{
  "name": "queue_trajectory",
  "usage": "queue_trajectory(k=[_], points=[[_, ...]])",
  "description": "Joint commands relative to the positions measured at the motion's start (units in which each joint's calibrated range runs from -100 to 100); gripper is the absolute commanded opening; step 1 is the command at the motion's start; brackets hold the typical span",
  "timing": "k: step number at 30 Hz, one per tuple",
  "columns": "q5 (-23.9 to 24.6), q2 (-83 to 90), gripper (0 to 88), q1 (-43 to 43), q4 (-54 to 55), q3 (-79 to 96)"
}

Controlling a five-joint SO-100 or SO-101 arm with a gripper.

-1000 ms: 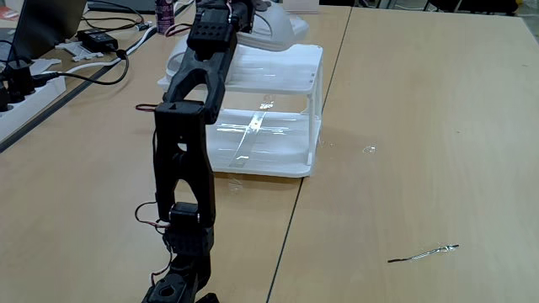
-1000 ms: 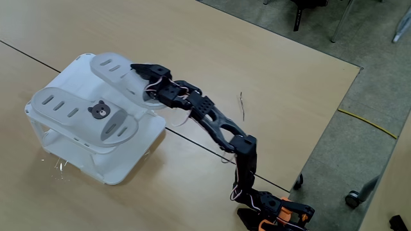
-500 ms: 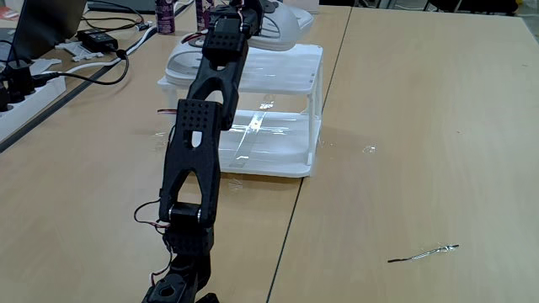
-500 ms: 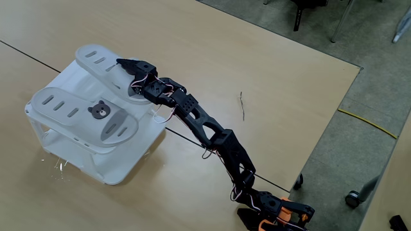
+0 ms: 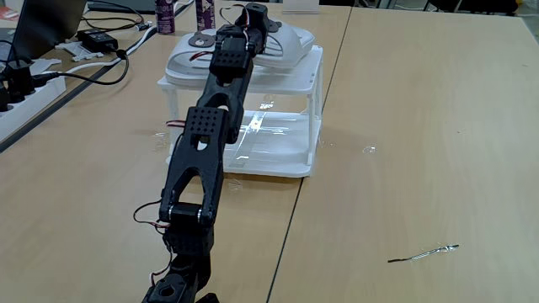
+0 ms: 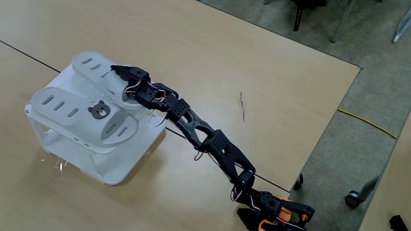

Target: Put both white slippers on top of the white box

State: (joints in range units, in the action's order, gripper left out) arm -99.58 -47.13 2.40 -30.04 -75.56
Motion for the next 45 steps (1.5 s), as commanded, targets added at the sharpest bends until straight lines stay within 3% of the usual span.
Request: queue_trajectory(k=[1,19,24,33,45], points=[[-0.4,0.4,0.7,0.1,2.1,-7.1],[-0.4,-4.1,0.8,0.2,2.0,-1.7],[-0.4,-1.6,18.4,0.8,2.0,-1.3],[-0.4,4.9,27.8,1.6,1.7,-1.3],[-0.4,32.6,27.8,0.8,1.2,40.2]])
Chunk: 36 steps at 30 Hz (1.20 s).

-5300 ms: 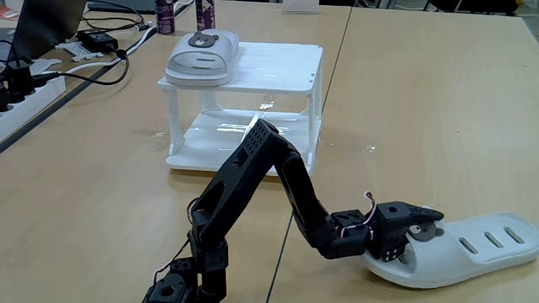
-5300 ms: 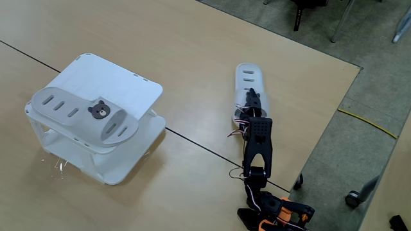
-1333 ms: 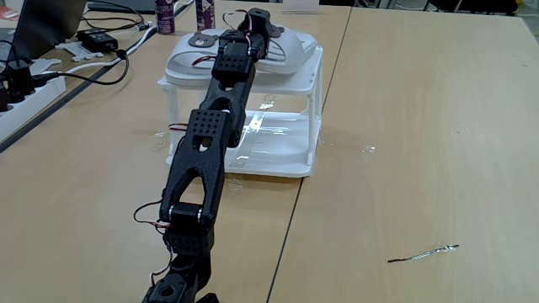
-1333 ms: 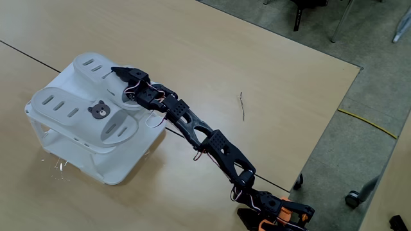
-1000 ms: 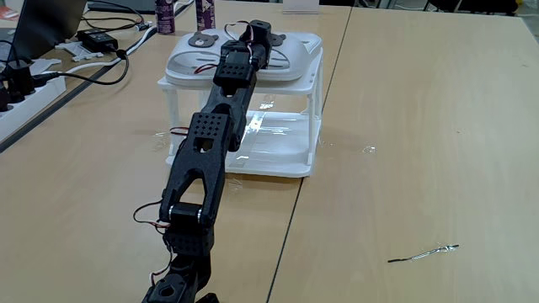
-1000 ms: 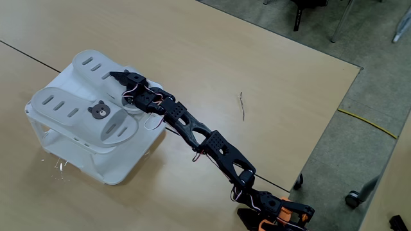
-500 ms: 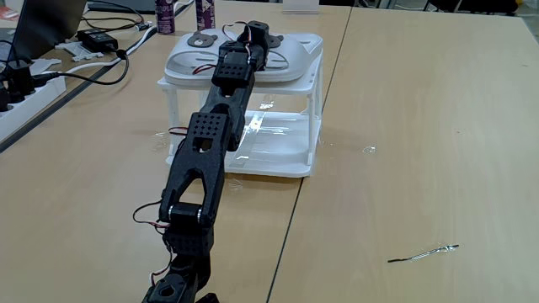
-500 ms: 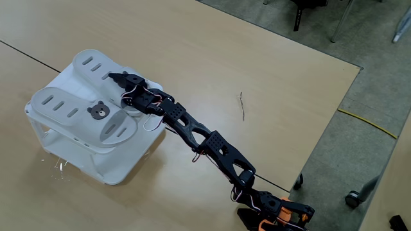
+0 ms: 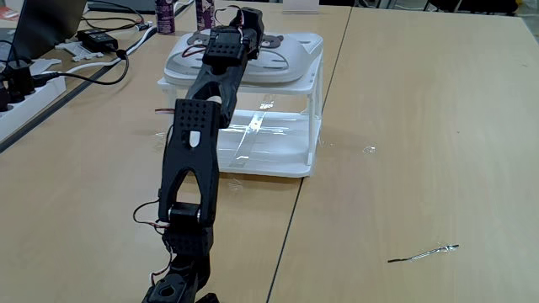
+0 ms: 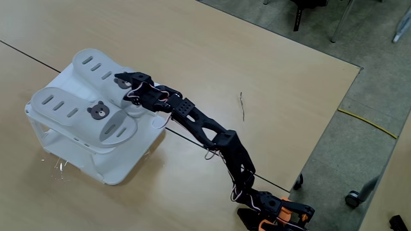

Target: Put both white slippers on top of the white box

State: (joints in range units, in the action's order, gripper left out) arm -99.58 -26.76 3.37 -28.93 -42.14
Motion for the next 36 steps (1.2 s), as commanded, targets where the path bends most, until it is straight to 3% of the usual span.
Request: queue_trajectory(k=[1,13,31,32,34,36], points=[[-0.4,13.3,27.8,-0.2,0.1,8.8],[-0.4,33.5,27.8,-0.1,0.1,33.0],[-0.4,87.9,27.0,-0.1,0.5,76.5],[-0.4,89.8,25.8,-0.1,0.9,77.5],[-0.4,92.6,14.6,-0.1,2.3,77.6],[-0.4,92.6,3.6,0.1,11.9,78.6]])
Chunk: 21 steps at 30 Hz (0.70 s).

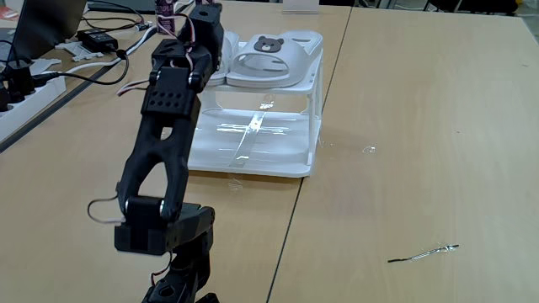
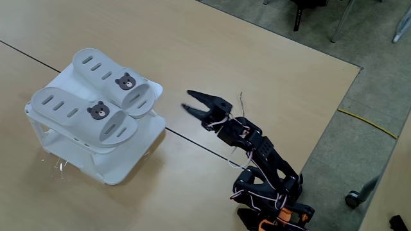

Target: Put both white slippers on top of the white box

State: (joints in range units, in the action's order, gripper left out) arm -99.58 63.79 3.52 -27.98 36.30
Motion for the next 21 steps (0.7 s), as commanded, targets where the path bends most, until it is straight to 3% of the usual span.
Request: queue_trajectory(k=[1,3,6,9,19,21], points=[[-0.4,1.9,0.3,0.2,17.4,1.5],[-0.4,2.6,0.8,0.3,34.0,6.7],[-0.4,3.1,0.8,-0.2,72.9,18.6],[-0.4,3.3,0.8,-0.1,93.9,26.4],[-0.4,17.4,0.8,0.3,127.5,60.3],[-0.4,22.9,0.8,0.4,127.6,62.6]])
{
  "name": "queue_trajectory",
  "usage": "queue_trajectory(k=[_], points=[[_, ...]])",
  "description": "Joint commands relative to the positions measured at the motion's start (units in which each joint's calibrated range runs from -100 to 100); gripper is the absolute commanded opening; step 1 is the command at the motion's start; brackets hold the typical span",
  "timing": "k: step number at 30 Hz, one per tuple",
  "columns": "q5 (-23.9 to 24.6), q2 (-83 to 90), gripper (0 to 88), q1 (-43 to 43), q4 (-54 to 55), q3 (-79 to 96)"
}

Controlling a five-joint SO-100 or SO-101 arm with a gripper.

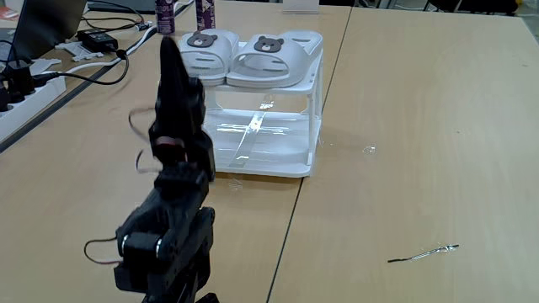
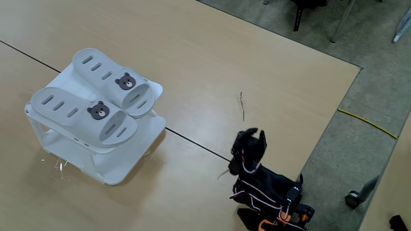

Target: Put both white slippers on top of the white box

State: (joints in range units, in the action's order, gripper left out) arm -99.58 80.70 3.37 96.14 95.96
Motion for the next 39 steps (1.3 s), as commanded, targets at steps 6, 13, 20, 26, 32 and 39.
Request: queue_trajectory(k=[6,13,20,26,32,39], points=[[-0.4,18.8,0.8,0.6,3.4,2.9],[-0.4,18.1,0.8,0.5,3.4,3.1],[-0.4,18.1,0.8,0.5,3.4,3.1],[-0.4,18.1,0.8,0.5,3.4,3.1],[-0.4,18.1,0.8,0.5,3.4,3.1],[-0.4,18.1,0.8,0.5,3.4,3.1]])
